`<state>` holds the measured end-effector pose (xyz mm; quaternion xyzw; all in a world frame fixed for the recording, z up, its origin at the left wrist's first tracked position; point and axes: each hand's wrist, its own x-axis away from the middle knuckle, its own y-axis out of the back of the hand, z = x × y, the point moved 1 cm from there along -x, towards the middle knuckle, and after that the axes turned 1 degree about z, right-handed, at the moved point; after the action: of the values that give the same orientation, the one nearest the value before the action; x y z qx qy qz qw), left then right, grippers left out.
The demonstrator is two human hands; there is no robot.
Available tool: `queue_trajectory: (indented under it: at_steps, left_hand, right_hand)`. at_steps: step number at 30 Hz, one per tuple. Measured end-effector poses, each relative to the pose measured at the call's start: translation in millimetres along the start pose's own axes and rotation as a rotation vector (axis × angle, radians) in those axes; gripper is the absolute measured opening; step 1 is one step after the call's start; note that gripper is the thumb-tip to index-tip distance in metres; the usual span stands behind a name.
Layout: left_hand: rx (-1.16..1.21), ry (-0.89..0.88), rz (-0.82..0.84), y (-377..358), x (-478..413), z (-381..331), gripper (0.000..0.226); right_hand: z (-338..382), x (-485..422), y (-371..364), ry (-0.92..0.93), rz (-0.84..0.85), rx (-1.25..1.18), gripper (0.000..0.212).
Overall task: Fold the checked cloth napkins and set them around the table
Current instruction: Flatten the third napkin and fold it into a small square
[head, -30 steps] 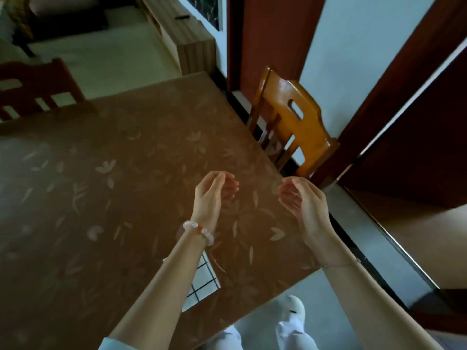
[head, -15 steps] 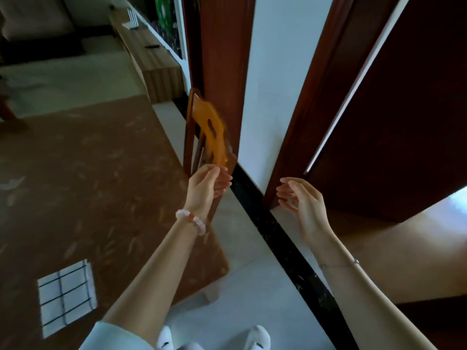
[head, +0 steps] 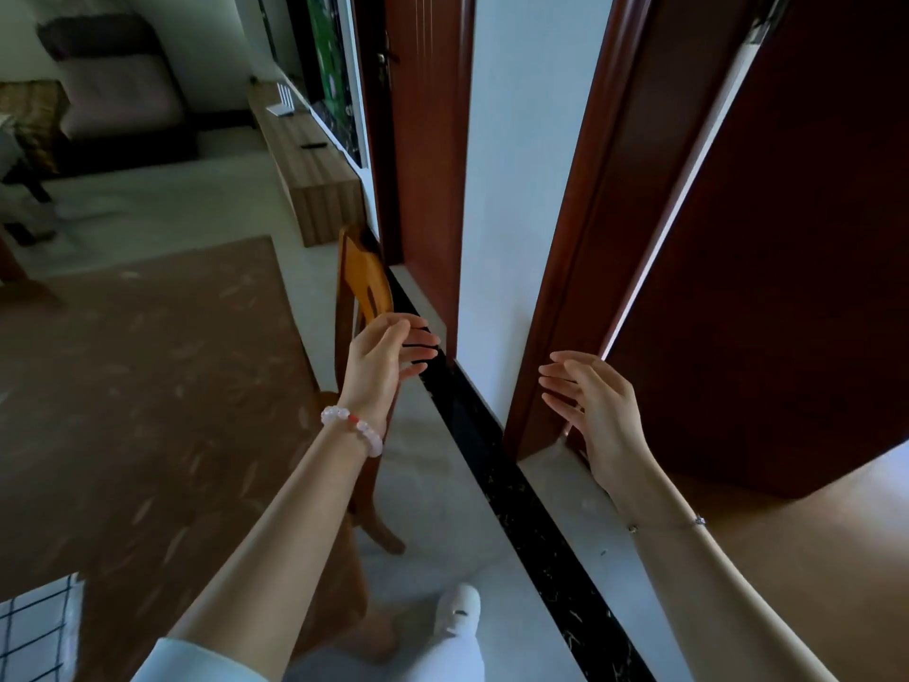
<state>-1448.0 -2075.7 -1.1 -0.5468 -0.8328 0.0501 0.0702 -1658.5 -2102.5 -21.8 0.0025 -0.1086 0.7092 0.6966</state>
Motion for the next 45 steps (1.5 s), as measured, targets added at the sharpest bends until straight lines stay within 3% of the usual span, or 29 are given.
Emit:
queue_trajectory:
  at_steps: [8,19,34,45]
  left_hand:
    - [0.058,0.013,-0.055,-14,-93,14,0.022]
    - [0.065,0.050,-0.192,0,-256,5,0.022]
    - [0.114,0.059,-0.572,39,-388,14,0.021]
    - [0.142,0.030,-0.742,28,-515,-2,0.022]
  right_hand:
    - [9,-106,-27,-0.020,0.068,0.066,0.022]
    - [26,-289,-140,-0.081,0.269,0.090,0.023]
    - [-5,-452,-282,-0.219,0.607,0.146,0.024]
    - [1,-593,-340,-0.249,0.720,0.213,0.024]
